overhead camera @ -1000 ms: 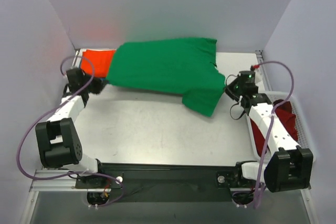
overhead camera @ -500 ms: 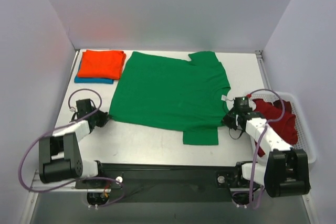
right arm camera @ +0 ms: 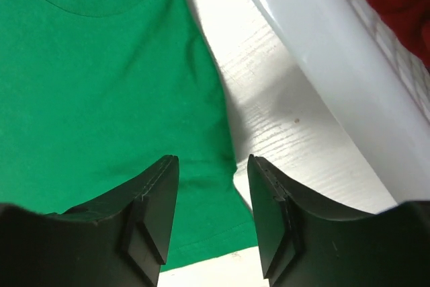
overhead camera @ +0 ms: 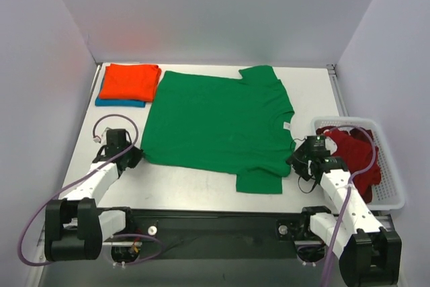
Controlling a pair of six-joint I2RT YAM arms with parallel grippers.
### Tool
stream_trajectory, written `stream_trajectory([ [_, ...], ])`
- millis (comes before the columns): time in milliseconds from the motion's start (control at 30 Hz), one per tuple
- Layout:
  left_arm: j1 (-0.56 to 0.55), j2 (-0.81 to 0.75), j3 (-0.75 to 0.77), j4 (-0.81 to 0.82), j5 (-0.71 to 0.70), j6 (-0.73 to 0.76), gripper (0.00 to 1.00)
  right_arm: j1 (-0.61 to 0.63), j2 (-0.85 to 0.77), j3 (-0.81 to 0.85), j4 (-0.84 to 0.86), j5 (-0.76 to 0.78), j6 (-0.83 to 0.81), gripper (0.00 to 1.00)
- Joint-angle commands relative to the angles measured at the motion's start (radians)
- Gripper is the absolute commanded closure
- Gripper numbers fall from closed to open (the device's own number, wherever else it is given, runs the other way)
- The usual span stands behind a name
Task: Fold and stack the t-shirts
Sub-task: Flatten out the tshirt, then grap the side of the flattened tshirt closest away from the robot with both arms
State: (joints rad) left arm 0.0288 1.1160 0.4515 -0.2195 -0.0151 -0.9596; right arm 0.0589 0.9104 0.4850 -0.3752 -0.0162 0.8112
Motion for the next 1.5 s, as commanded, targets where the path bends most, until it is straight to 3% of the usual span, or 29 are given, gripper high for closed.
stream_trajectory([
  [0, -0.073, 0.066, 0.084, -0.015, -0.048, 0.022, 1.00, 0.033, 0.001, 0.020, -0.070, 0.033, -0.001, 0.53],
  [133, -0.118, 0.081, 0.076, 0.029, -0.043, -0.016, 1.00, 0.317, 0.019, 0.015, -0.135, 0.191, 0.153, 0.52],
  [367, -0.152, 0.088, 0.078, 0.035, -0.043, -0.022, 1.00, 0.561, 0.102, -0.022, -0.227, 0.271, 0.364, 0.53],
  [767, -0.152, 0.025, 0.076, -0.041, -0.086, -0.008, 1.00, 0.590, 0.051, -0.028, -0.353, 0.286, 0.454, 0.53],
  [1067, -0.147, -0.039, 0.029, -0.041, -0.138, -0.008, 1.00, 0.599, 0.166, -0.026, -0.238, 0.326, 0.404, 0.59],
  [1333, -0.147, -0.038, 0.004, -0.029, -0.152, -0.004, 1.00, 0.602, 0.117, -0.043, -0.225, 0.352, 0.378, 1.00],
  [1467, -0.147, -0.051, 0.012, -0.050, -0.169, 0.009, 1.00, 0.602, 0.026, -0.022, -0.283, 0.309, 0.350, 1.00],
])
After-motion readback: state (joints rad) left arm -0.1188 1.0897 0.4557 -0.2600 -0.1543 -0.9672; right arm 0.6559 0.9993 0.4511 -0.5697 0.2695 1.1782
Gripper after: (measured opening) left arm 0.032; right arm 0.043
